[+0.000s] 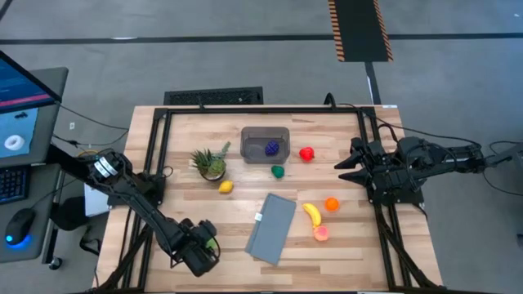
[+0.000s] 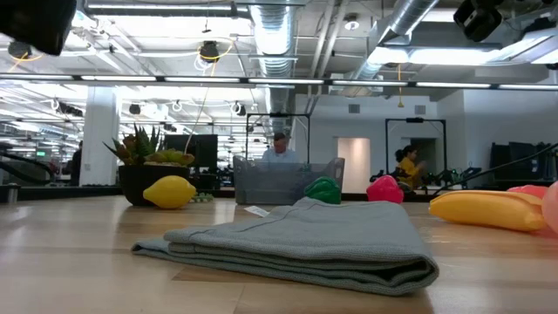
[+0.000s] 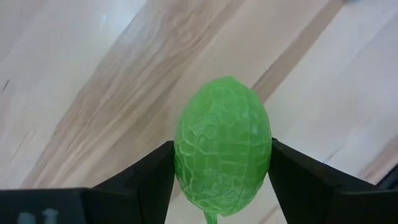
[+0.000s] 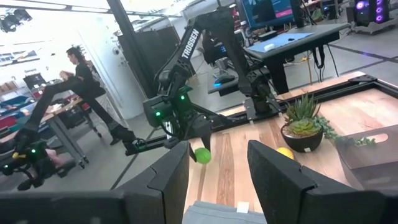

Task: Pick and placing Produce into tupperware
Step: Put the melon into the black bin

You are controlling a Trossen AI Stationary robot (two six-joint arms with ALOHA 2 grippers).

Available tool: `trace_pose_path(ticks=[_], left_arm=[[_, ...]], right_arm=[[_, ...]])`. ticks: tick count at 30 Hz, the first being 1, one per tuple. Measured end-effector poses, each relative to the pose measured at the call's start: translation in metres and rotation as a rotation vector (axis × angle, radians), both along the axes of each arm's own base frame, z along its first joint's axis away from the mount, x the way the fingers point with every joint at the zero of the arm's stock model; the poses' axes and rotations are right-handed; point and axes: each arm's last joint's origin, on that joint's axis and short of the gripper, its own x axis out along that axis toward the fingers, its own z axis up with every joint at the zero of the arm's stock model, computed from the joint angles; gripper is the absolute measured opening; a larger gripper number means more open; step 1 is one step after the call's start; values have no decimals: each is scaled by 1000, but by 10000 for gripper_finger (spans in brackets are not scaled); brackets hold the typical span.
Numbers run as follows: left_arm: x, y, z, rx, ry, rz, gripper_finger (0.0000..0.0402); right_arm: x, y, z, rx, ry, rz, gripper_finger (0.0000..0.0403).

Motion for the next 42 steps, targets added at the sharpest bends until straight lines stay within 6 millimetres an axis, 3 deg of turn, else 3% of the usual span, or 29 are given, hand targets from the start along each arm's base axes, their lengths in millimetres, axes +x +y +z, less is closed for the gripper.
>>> trace_pose_path(ticks=[13,42], left_arm=[[25,10,21,86,-132,-11,224],[77,71,54,334,-212,-78,224]], right_arm=[[0,0,0,3,0,0,186],[0,0,0,3,0,0,186]])
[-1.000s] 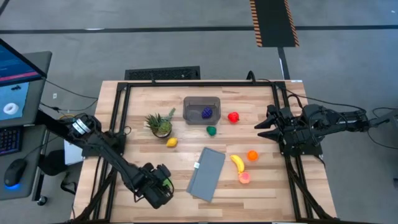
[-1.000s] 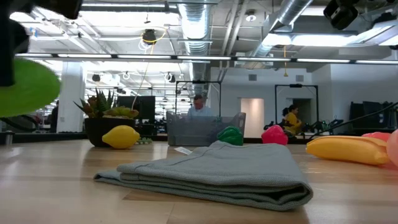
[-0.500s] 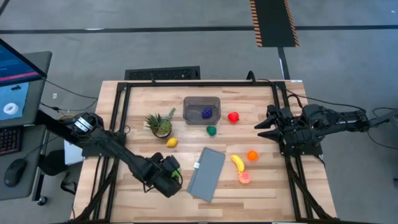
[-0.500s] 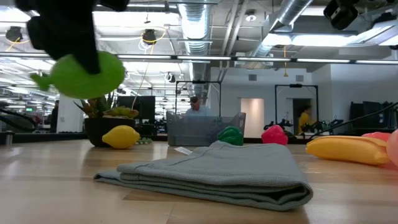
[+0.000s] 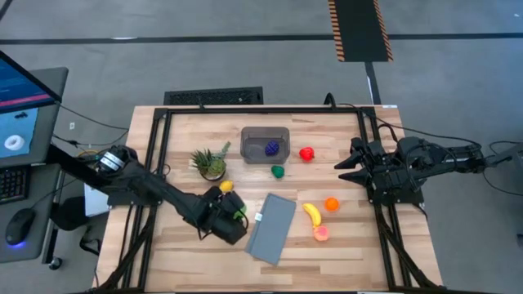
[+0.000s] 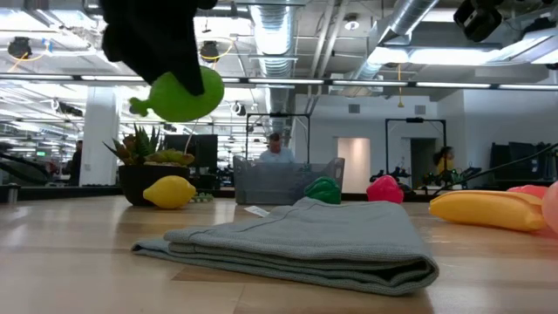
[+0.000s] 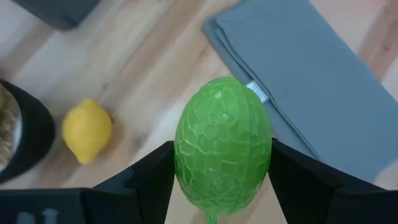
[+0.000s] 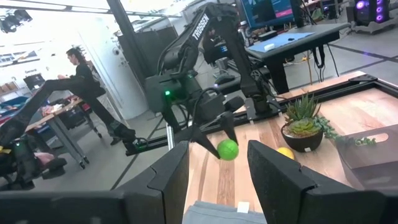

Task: Pick and placing Produce into tupperware
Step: Put the melon into the black bin

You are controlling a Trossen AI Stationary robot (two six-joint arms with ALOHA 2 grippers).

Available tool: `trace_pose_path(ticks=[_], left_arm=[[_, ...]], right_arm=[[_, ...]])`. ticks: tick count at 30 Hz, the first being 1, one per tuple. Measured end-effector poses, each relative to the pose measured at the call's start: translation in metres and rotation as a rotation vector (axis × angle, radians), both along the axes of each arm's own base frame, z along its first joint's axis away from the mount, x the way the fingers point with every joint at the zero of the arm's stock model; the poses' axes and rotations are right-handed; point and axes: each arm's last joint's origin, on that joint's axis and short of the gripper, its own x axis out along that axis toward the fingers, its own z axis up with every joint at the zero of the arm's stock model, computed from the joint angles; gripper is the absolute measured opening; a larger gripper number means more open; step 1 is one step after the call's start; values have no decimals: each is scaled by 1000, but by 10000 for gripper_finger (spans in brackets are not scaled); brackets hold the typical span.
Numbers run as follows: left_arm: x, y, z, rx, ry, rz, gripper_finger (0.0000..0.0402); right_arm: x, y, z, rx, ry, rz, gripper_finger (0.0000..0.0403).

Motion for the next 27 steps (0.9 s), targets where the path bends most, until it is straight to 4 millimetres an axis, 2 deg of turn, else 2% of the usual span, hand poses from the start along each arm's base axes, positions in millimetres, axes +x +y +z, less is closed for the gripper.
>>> trace_pose_path(ticks=[17,27], left_arm=[[21,47,2,87,27,-7,224],[42,85,33,202,-1,-53,224]], right_arm=[[0,0,0,-1,4,0,186],[0,0,0,-1,4,0,186]])
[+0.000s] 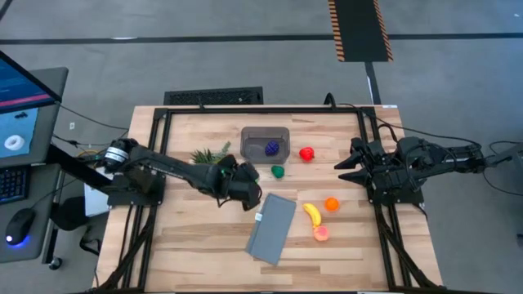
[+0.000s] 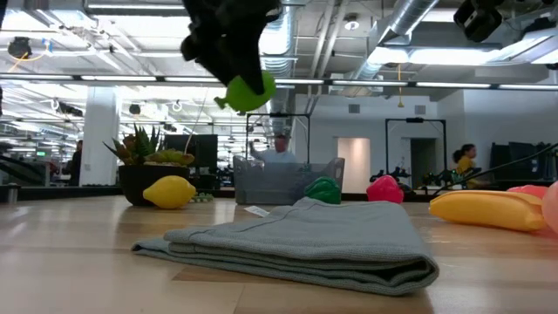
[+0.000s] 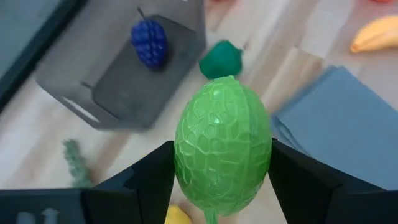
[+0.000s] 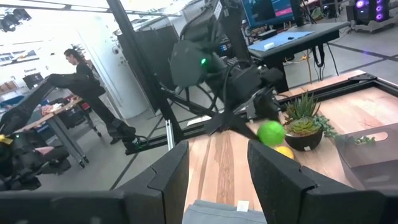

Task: Pick and placing Produce into tupperware
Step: Put the melon into the black bin

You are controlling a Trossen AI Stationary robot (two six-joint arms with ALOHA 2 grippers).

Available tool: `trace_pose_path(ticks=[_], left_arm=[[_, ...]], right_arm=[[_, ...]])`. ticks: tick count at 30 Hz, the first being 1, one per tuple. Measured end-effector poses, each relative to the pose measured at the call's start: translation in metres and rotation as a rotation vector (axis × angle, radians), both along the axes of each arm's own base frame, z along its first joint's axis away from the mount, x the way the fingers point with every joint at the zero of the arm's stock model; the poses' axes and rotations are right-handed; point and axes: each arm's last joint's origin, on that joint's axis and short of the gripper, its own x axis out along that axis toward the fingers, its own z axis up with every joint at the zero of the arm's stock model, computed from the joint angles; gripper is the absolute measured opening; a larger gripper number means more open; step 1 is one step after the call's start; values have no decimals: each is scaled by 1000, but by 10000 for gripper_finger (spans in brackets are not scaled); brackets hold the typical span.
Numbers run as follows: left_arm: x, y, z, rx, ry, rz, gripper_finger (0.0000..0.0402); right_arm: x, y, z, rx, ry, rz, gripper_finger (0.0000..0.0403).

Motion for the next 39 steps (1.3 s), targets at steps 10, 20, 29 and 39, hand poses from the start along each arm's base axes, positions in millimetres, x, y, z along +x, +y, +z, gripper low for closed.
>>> trace_pose_path(ticks=[10,20,29,39], left_arm=[[8,46,10,59,51,-27,224],[10,71,11,76,91,-79,224],[12,94,12,102,120,-158,224],[11,128,13,109,133,-258,224]], right_arm=[[0,0,0,0,0,0,186],[0,0,0,31,8,-1,186],[0,0,0,87,20,-18,186],[2,-2,-1,166,36,-79,186]])
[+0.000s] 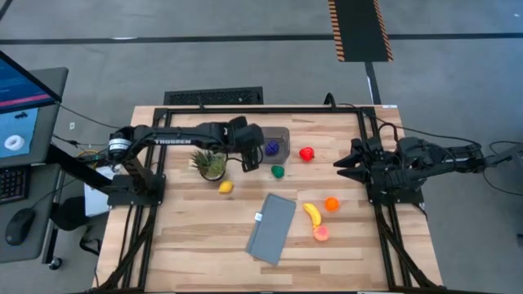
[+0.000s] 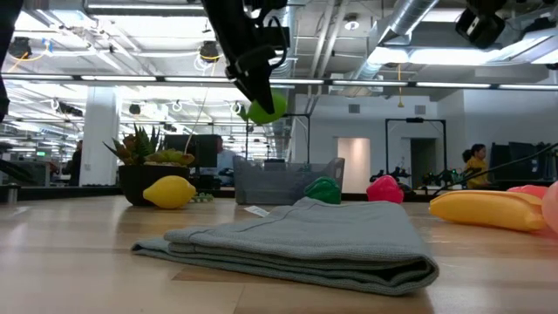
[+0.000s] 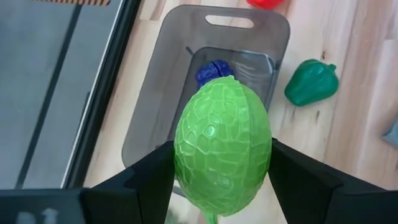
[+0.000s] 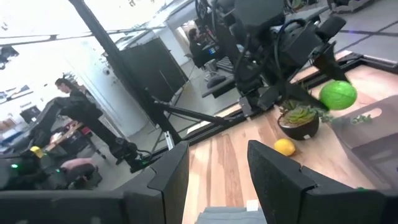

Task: Pick and placing Produce into tupperware
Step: Put the melon into the black bin

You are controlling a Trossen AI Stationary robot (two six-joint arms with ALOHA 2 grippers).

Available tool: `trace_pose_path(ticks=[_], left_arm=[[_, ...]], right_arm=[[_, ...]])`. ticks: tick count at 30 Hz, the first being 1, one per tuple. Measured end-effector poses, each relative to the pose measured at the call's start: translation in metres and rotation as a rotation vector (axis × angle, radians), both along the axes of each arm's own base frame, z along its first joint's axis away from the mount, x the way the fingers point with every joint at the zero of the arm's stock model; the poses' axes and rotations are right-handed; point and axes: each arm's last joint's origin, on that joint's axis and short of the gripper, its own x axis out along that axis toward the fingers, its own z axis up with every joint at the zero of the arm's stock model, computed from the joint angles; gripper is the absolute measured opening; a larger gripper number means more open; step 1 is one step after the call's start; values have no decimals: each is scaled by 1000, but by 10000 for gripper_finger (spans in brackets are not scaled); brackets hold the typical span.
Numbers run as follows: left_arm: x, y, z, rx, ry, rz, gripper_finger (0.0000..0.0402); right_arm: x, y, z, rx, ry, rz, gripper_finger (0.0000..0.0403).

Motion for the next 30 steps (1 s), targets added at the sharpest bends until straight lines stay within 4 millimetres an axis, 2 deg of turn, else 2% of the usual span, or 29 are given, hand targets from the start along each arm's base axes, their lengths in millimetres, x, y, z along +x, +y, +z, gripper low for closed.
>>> trace_pose_path(ticks=[11,16,24,30], left_arm=[[-6,43,2,-33,-29,-54,224],[-8,60,-7,-84,-16,-62,224],[-10,71,-17,-99,-16,-90,224],[-12,80,-16,-106,-33,-100,224]], right_arm=[[17,1,-8,37,92,-67,186],[27,2,-11,25,113,-81,186],[44,3,-9,-35,65,-115,186],[52,4,-6,-68,18,-125,186]])
